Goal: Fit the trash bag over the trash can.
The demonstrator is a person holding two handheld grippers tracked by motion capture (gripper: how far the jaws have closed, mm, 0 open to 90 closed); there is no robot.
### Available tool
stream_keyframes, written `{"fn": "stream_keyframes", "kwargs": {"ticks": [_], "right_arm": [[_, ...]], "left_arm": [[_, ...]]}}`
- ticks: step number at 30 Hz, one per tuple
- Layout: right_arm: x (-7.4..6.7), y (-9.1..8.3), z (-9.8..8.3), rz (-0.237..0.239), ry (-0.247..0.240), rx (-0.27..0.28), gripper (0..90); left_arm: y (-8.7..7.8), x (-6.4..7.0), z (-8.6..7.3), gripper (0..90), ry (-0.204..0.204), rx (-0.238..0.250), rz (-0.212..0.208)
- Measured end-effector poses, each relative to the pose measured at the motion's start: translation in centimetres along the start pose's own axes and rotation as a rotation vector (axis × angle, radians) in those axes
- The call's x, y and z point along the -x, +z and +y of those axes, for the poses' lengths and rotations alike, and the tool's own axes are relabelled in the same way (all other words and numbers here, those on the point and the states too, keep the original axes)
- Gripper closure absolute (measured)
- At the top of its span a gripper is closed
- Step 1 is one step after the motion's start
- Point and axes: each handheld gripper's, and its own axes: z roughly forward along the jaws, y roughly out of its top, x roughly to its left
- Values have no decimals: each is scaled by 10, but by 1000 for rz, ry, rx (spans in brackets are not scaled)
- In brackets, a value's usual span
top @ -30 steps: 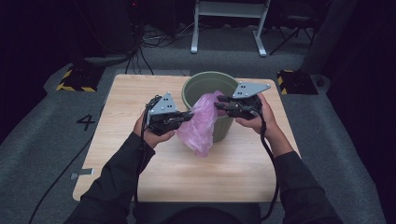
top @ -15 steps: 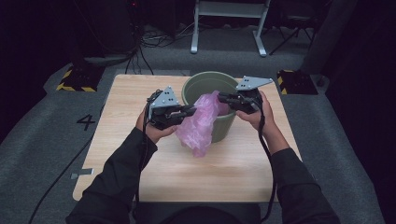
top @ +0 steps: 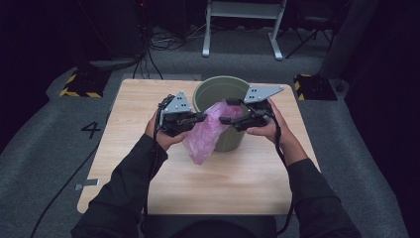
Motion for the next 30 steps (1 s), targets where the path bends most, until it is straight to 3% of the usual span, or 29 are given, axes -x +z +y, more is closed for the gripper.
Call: {"fn": "stream_keyframes", "kwargs": {"ticks": [2, 3, 5, 6, 7, 9, 13, 17, 19, 24, 27, 30], "right_arm": [[0, 3, 0, -1, -5, -9, 356], [0, 4, 1, -2, -16, -19, 519], [0, 8, 2, -12, -35, -36, 690], [0, 8, 2, -12, -35, -36, 690], [1, 11, 2, 1, -33, -53, 832], [2, 12, 1, 0, -29, -56, 900], [7, 11, -3, -27, 9, -50, 900], [13, 7, -6, -77, 42, -61, 900], [17, 5, -7, -104, 53, -66, 900], [27, -2, -13, -154, 76, -70, 900], [32, -5, -17, -178, 93, -67, 900], [34, -7, -19, -181, 101, -65, 900]], "left_arm": [[1, -1, 1, 892, -5, 5, -3], [1, 0, 1, 891, -6, 7, -1], [1, -1, 2, 889, -5, 12, -5], [1, -1, 2, 878, -5, 12, -5], [1, -1, 2, 857, -5, 13, 0], [0, -2, 1, 810, -17, 25, 6], [-6, -5, 0, 625, -42, 54, 9], [-17, -5, -4, 356, -60, 72, 57], [-23, -5, -7, 296, -72, 91, 54], [-37, -6, -18, 244, -82, 96, 40], [-38, -5, -24, 242, -83, 87, 39], [-35, -1, -29, 273, -76, 82, 11]]}}
